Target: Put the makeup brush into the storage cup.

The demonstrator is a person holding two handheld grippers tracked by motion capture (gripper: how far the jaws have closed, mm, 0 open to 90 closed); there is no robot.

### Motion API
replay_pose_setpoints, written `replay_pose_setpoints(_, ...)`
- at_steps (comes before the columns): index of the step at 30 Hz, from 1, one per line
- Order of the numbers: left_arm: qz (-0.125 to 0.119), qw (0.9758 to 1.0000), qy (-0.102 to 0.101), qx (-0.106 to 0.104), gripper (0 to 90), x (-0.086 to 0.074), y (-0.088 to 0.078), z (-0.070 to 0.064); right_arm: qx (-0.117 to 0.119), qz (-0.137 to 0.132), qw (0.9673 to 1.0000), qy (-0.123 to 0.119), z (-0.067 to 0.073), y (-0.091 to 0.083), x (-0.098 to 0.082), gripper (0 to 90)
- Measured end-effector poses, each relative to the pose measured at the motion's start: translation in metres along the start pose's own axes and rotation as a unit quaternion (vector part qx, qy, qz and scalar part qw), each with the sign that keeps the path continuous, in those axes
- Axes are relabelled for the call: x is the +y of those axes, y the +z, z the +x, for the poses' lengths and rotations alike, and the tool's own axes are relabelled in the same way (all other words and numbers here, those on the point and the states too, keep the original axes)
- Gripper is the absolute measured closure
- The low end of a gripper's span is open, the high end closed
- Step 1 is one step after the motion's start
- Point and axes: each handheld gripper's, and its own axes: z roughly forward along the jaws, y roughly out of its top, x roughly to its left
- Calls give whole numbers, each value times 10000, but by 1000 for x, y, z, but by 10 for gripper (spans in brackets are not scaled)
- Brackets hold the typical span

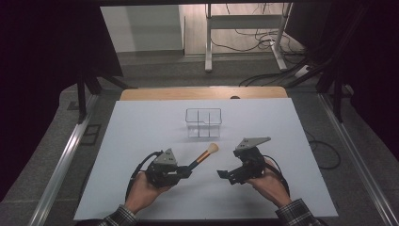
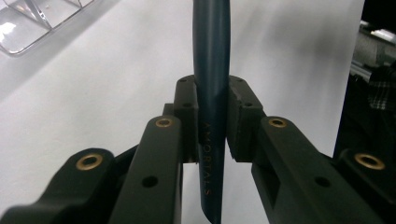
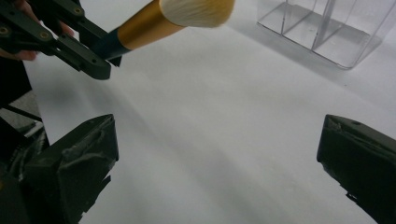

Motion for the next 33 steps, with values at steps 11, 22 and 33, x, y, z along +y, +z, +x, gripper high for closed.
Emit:
replay_pose_setpoints(11,-320,9994,-137,-1,769,1,3,-7,327,-228,9992,23,2,0,2,0)
replay_pose_setpoints(22,-577,9981,-145,-136,769,4,9,-16,507,-526,9968,314,10,1,11,0)
replay_pose_setpoints(33,-751,9969,-92,-218,769,7,13,-23,700,-519,9933,760,19,9,20,25)
